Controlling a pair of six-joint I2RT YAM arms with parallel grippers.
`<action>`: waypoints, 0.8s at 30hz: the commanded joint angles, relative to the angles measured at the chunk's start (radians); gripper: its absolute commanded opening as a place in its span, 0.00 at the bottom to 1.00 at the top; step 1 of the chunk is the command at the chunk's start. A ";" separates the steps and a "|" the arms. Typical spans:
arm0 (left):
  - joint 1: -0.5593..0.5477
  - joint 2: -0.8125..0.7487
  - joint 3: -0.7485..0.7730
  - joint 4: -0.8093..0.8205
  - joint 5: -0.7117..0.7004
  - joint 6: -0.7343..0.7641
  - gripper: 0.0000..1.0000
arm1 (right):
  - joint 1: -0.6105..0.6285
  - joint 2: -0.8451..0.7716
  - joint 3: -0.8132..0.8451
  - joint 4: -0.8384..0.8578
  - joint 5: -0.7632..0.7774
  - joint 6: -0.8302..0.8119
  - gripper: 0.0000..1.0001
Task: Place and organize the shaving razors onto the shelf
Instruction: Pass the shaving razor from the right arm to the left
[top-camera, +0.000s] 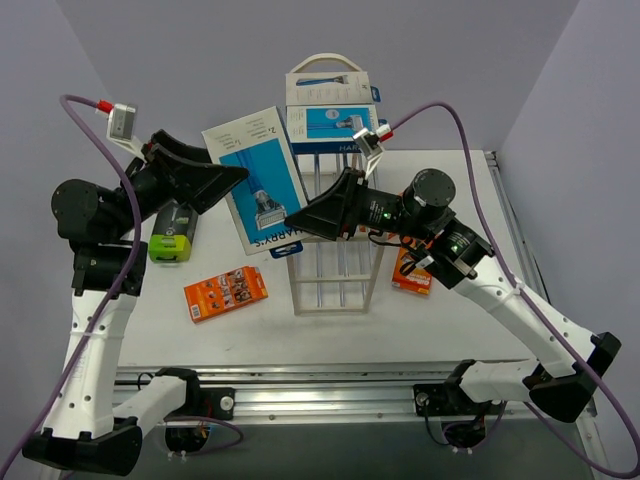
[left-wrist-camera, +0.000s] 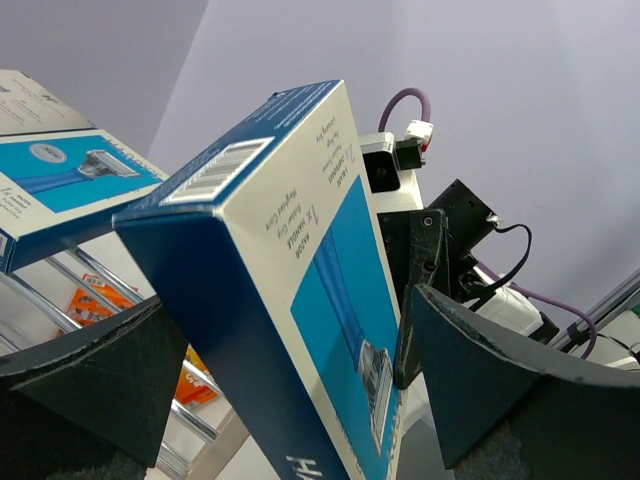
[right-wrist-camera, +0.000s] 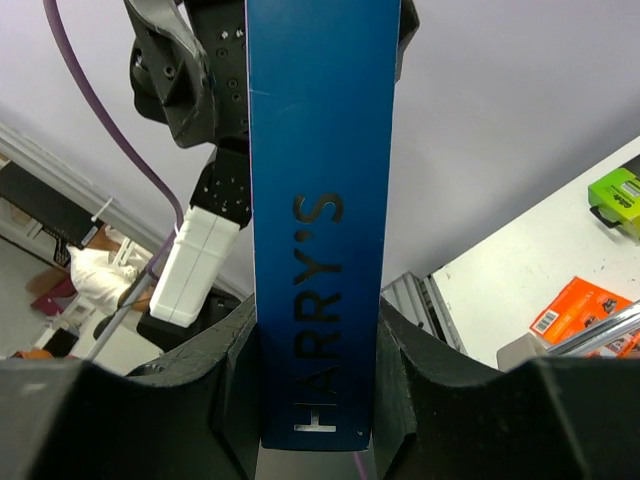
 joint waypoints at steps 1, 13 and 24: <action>0.001 0.013 0.035 0.044 0.026 -0.006 0.97 | 0.007 0.001 0.039 0.048 -0.065 -0.043 0.00; 0.002 0.021 0.040 0.050 0.049 -0.015 0.64 | 0.005 -0.001 0.032 0.023 -0.133 -0.079 0.00; 0.002 0.004 0.037 0.050 0.059 -0.009 0.22 | -0.004 -0.025 0.038 -0.035 -0.093 -0.126 0.23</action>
